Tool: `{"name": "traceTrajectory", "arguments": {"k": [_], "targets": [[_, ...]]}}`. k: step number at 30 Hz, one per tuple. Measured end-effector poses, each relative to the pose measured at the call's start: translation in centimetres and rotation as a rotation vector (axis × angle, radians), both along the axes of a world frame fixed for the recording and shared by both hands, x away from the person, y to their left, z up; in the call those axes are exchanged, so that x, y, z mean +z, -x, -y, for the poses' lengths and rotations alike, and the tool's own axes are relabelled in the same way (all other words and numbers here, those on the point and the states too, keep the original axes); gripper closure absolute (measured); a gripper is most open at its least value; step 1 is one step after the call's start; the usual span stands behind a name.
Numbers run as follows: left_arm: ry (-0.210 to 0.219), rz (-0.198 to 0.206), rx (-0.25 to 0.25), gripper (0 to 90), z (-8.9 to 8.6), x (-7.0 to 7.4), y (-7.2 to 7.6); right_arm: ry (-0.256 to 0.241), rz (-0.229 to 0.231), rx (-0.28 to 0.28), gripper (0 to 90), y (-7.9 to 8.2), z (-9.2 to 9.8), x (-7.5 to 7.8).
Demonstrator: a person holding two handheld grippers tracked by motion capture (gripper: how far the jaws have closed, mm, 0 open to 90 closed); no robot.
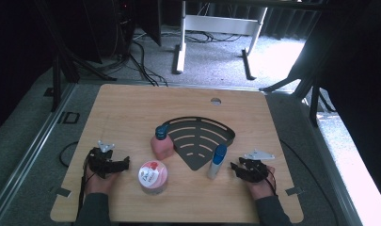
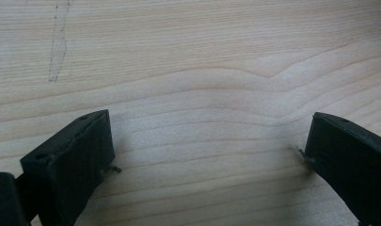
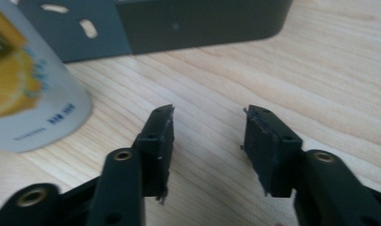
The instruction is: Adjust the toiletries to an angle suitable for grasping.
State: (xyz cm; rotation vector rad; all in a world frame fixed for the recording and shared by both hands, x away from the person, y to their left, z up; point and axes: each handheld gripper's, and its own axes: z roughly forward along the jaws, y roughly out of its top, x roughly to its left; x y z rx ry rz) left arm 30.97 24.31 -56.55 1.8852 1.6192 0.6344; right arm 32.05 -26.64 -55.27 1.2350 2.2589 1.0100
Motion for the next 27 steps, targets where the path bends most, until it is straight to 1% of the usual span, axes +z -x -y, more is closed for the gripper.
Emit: {"name": "traceTrajectory", "arguments": {"k": [1,4,5,6,8,9,10,11,14,16,20,25,27], "targets": [[0.0,0.0,0.0,2.1,0.0,0.0,0.0,-0.001,0.006,0.001,56.1,0.1,0.0,0.2],[0.0,0.0,0.0,2.1,0.0,0.0,0.0,-0.005,0.023,0.018,63.8,0.5,-0.3,0.9],[0.0,0.0,0.0,2.1,0.0,0.0,0.0,-0.005,0.023,0.018,63.8,0.5,-0.3,0.9],[0.0,0.0,0.0,2.1,0.0,0.0,0.0,-0.008,0.03,0.041,72.8,0.7,-0.6,1.3],[0.0,0.0,0.0,2.1,0.0,0.0,0.0,-0.005,0.033,0.065,80.9,0.9,-0.8,1.5],[0.0,0.0,0.0,2.1,0.0,0.0,0.0,-0.005,0.033,0.065,80.9,0.9,-0.8,1.5],[0.0,0.0,0.0,2.1,0.0,0.0,0.0,-0.001,0.033,0.088,89.8,1.1,-1.0,1.8],[0.0,0.0,-0.001,2.1,0.0,0.0,0.0,-0.001,0.03,0.092,90.0,1.1,-1.1,1.8],[0.0,0.0,-0.001,2.1,0.0,0.0,0.0,-0.003,0.007,0.132,90.0,1.3,-1.6,1.6],[0.0,0.0,-0.001,2.1,0.0,0.0,0.0,0.012,0.0,0.151,90.0,1.4,-2.1,1.3],[0.0,0.0,-0.004,2.1,0.0,0.0,0.0,0.014,-0.004,0.185,90.0,1.6,-3.0,1.1],[-0.001,-0.001,-0.005,2.1,0.0,0.0,0.0,0.019,-0.006,0.193,90.0,1.3,-3.7,0.8],[0.001,0.001,-0.003,2.1,0.0,0.0,0.0,0.022,-0.009,0.207,90.0,1.1,-3.9,0.7]]}}
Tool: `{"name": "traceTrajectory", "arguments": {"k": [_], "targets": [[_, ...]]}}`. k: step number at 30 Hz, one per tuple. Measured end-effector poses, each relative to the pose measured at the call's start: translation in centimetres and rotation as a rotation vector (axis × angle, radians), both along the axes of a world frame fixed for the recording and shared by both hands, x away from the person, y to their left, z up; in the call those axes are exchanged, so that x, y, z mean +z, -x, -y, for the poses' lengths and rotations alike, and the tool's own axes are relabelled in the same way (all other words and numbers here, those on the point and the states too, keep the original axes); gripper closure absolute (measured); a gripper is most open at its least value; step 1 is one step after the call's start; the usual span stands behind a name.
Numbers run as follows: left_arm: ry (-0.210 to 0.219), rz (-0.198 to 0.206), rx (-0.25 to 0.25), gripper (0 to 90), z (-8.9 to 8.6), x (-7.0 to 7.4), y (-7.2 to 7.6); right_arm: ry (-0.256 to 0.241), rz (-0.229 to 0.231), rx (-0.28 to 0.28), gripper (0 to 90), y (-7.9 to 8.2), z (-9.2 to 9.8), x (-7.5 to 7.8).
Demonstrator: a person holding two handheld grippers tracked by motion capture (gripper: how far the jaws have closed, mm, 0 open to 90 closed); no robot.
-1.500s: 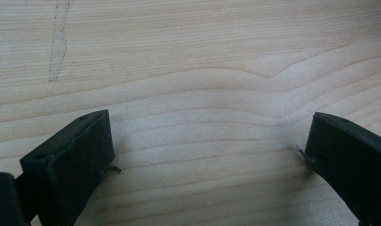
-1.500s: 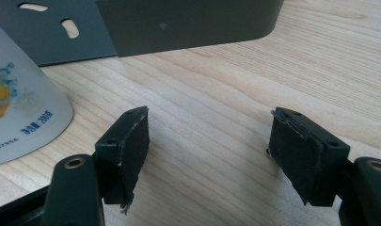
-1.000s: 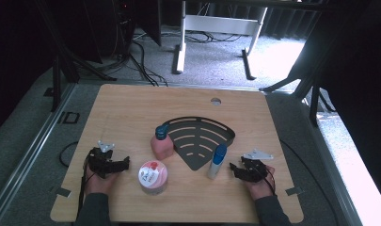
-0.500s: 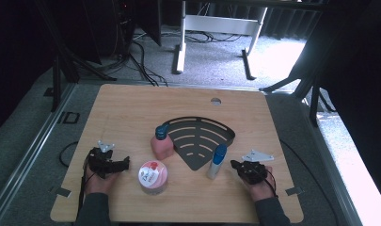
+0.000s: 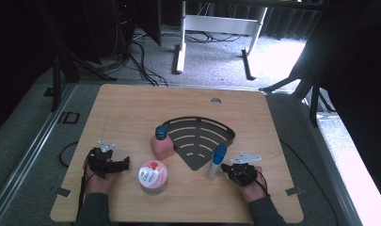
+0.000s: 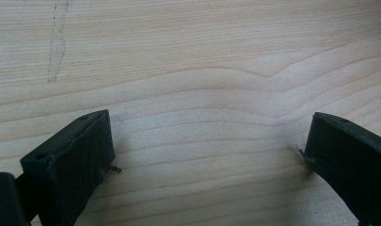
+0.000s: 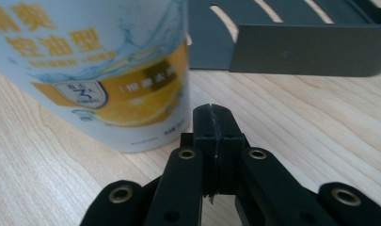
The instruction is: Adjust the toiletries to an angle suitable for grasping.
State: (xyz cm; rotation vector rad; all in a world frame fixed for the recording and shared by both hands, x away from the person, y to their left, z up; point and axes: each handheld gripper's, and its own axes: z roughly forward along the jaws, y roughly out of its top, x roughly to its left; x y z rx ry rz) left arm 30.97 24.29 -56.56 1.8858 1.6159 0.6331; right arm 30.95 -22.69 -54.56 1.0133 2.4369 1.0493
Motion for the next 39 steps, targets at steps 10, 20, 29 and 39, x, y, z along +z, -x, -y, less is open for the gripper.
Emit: {"name": "traceTrajectory", "arguments": {"k": [10,20,29,39], "targets": [[-0.003,-0.002,-0.003,2.1,0.0,0.0,0.0,0.014,-0.001,0.039,90.0,0.6,-1.4,-0.1],[0.0,0.0,-0.001,2.1,0.0,0.0,0.0,0.008,-0.005,0.086,90.0,1.7,-2.7,0.1],[-0.004,-0.003,-0.006,2.1,0.0,0.0,0.0,0.0,-0.008,0.141,89.2,2.5,-4.3,0.1],[-0.005,-0.003,-0.008,2.1,0.0,0.0,0.0,0.019,0.006,0.139,88.6,2.0,-5.5,0.1]]}}
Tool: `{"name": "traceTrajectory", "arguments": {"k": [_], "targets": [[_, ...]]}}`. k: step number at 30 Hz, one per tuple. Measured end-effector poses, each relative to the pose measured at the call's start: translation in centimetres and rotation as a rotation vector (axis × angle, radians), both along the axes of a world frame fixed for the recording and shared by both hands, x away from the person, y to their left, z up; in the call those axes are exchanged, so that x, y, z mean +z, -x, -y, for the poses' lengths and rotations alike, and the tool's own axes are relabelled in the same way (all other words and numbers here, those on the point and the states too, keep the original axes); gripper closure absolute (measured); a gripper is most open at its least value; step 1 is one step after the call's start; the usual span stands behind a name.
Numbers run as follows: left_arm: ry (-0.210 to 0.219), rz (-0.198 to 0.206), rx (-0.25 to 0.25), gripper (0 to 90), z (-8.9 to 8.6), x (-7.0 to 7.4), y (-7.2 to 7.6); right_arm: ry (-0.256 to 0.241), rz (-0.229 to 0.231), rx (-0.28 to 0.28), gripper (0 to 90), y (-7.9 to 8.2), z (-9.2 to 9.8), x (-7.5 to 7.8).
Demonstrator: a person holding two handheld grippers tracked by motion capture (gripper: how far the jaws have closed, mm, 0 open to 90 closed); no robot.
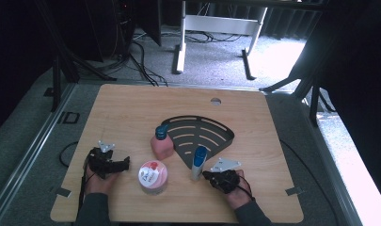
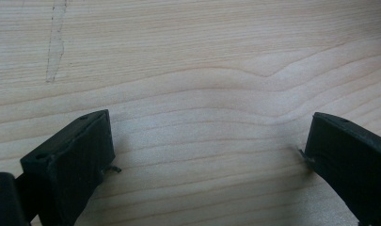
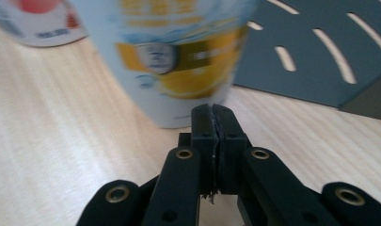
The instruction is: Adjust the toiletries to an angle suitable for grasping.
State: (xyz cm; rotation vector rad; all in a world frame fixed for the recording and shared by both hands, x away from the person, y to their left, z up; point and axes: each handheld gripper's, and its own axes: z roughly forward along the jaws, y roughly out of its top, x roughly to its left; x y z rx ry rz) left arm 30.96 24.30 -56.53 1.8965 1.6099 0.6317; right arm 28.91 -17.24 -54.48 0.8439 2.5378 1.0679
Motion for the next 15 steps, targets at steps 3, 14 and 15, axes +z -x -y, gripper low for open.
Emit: {"name": "traceTrajectory", "arguments": {"k": [3,14,15], "targets": [[0.0,0.0,0.0,2.1,0.0,0.0,0.0,0.002,0.014,-0.025,88.7,-0.7,0.0,0.1],[0.001,0.001,-0.001,2.1,0.0,0.0,0.0,-0.023,-0.013,0.045,89.6,-0.5,-1.9,0.1],[0.001,0.001,-0.001,2.1,0.0,0.0,0.0,-0.027,-0.016,0.058,89.6,-0.5,-2.2,0.1]]}}
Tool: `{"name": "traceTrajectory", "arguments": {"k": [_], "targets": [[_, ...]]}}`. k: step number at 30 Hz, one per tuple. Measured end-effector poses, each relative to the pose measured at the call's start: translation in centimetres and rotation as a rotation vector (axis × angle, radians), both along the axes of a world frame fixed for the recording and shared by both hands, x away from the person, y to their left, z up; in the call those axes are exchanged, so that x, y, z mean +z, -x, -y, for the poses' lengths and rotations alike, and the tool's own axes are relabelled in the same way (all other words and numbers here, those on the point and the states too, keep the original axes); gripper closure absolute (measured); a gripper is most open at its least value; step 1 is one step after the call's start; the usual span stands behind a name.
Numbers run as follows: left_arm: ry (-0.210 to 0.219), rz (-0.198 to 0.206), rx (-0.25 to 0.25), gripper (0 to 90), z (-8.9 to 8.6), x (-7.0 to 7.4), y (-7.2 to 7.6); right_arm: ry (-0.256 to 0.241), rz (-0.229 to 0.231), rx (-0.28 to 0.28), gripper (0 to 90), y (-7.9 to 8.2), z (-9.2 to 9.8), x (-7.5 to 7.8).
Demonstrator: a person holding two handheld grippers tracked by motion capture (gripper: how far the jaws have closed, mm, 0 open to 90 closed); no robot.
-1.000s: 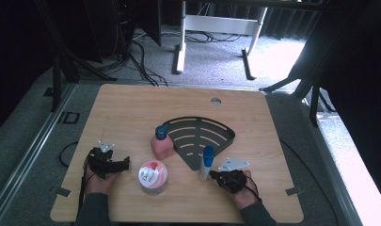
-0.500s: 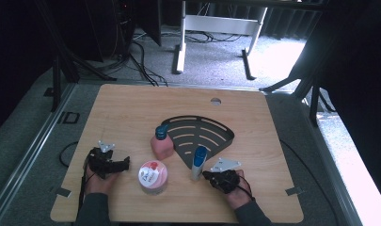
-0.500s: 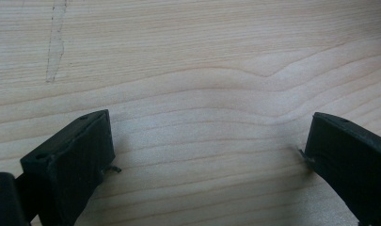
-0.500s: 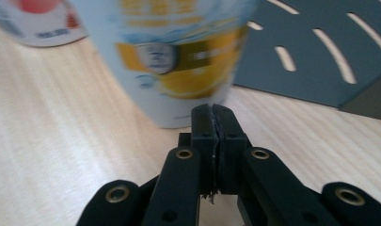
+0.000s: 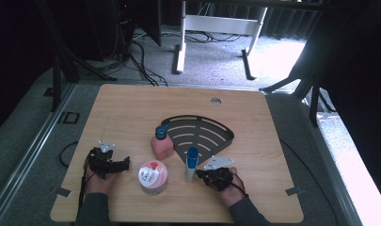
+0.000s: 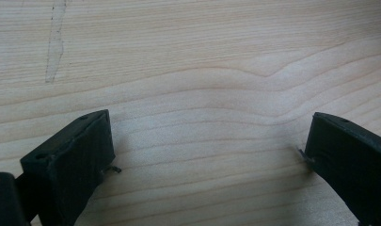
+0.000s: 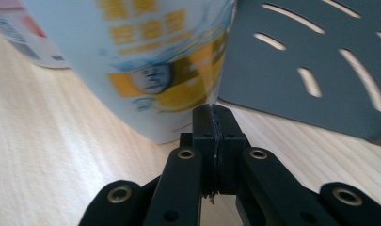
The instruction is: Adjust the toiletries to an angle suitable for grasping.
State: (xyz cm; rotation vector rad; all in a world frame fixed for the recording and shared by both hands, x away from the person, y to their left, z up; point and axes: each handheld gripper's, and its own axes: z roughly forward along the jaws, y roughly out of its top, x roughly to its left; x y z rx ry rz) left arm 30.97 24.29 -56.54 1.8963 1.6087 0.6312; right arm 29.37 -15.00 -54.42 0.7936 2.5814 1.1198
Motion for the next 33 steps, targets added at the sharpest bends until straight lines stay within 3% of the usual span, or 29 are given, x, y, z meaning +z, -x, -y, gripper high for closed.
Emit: {"name": "traceTrajectory", "arguments": {"k": [11,18,22,27,33], "targets": [[0.0,0.0,-0.003,2.1,0.0,0.0,0.0,-0.019,-0.015,0.116,87.6,1.5,-1.9,0.3],[0.0,0.0,-0.004,2.1,0.0,0.0,0.0,-0.027,-0.015,0.11,89.4,1.0,-2.8,0.4],[0.0,0.0,-0.005,2.1,0.0,0.0,0.0,-0.055,-0.021,0.113,89.7,0.2,-3.5,0.5],[0.0,0.0,-0.005,2.1,0.0,0.0,0.0,-0.067,-0.027,0.148,89.8,0.0,-4.7,0.4],[0.0,0.001,-0.005,2.1,0.0,0.0,0.0,-0.083,-0.038,0.133,89.9,-0.6,-5.5,0.1]]}}
